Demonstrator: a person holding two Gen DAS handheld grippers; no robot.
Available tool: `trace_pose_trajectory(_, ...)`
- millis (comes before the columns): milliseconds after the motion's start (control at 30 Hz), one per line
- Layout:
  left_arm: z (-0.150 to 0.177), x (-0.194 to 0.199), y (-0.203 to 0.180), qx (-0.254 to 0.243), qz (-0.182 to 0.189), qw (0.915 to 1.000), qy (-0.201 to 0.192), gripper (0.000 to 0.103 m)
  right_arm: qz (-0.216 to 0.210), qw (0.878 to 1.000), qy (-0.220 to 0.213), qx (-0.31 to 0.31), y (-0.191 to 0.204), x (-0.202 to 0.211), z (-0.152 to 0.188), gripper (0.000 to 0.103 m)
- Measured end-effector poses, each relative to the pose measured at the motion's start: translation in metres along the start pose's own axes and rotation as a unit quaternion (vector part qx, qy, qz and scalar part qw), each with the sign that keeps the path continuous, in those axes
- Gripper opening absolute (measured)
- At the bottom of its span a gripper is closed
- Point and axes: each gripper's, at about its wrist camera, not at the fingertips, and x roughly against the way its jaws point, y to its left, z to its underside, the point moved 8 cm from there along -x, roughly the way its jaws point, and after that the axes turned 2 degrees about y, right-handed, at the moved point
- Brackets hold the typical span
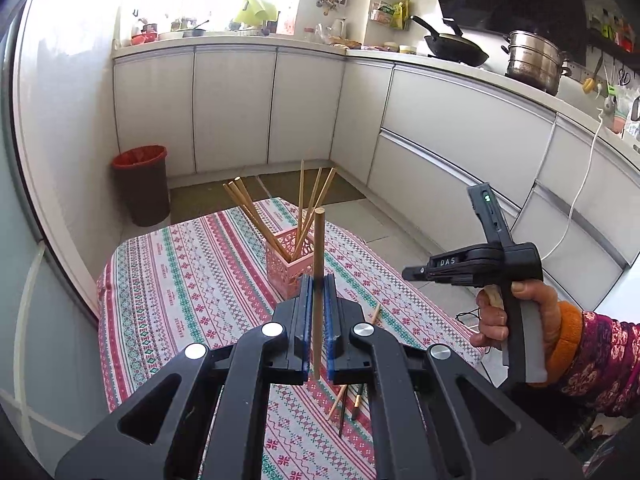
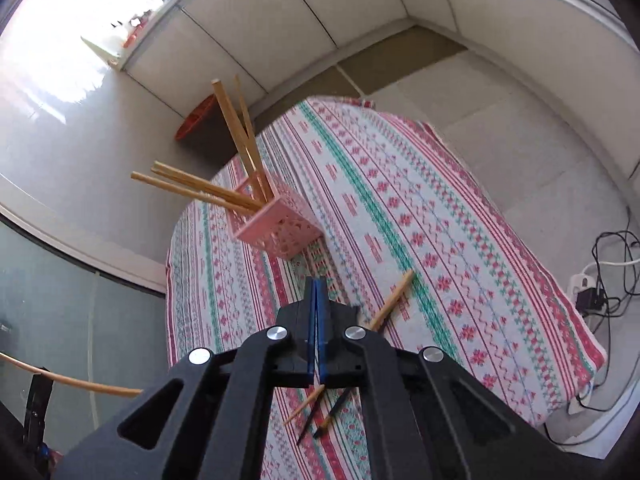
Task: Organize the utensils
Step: 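Carry both chopsticks over the pink holder, lower them in and open both tools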
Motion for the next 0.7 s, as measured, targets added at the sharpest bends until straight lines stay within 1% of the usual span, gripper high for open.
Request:
trace_pose_trajectory(33,0.0,-0.002,0.0,0.0,-0.001,1.0,0.002,0.005,0.013,1.0,0.015,-0.018,-0.007,-0.007,0.001,0.009)
trace_pose_trajectory(100,0.001,-0.005,0.0,0.001,-0.004,1.0,0.005,0.005,0.041,0.997,0.038,-0.049,-0.023,-0.024,0.001,0.03)
trace_pose_trajectory(133,0.001,-0.006,0.0,0.002,-0.005,1.0,0.006,0.005,0.06,0.995,0.044,-0.064,-0.033,-0.034,0.001,0.043)
trace_pose_trajectory(167,0.001,-0.007,0.001,0.002,-0.004,1.0,0.006,0.005,0.073,0.993,0.05,-0.078,-0.042,-0.042,0.001,0.043)
trace_pose_trajectory(233,0.0,-0.007,0.002,0.003,-0.004,1.0,0.005,0.005,0.082,0.987,0.074,-0.117,-0.058,-0.065,0.001,0.043)
trace_pose_trajectory(300,0.0,-0.007,0.004,0.004,-0.007,1.0,0.006,0.005,0.091,0.984,0.084,-0.132,-0.065,-0.083,0.0,0.043)
trace_pose_trajectory(400,0.001,-0.008,0.006,0.005,-0.01,0.9999,0.006,0.005,0.121,0.983,0.077,-0.113,-0.064,-0.104,-0.009,0.043)
trace_pose_trajectory(467,0.0,-0.008,0.007,0.005,-0.009,0.9999,0.006,0.005,0.132,0.983,0.077,-0.101,-0.062,-0.115,-0.013,0.039)
trace_pose_trajectory(500,0.0,-0.008,0.007,0.005,-0.009,0.9999,0.005,0.005,0.14,0.983,0.08,-0.092,-0.061,-0.122,-0.017,0.037)
trace_pose_trajectory(567,0.0,-0.009,0.007,0.005,-0.009,0.9999,0.006,0.005,0.161,0.98,0.096,-0.072,-0.062,-0.137,-0.017,0.01)
trace_pose_trajectory(667,0.0,-0.011,0.009,0.009,-0.012,0.9999,0.008,0.005,0.177,0.98,0.075,-0.056,-0.059,-0.139,-0.02,0.009)
trace_pose_trajectory(700,-0.001,-0.012,0.009,0.01,-0.012,0.9998,0.008,0.005,0.175,0.981,0.068,-0.055,-0.056,-0.139,-0.02,0.009)
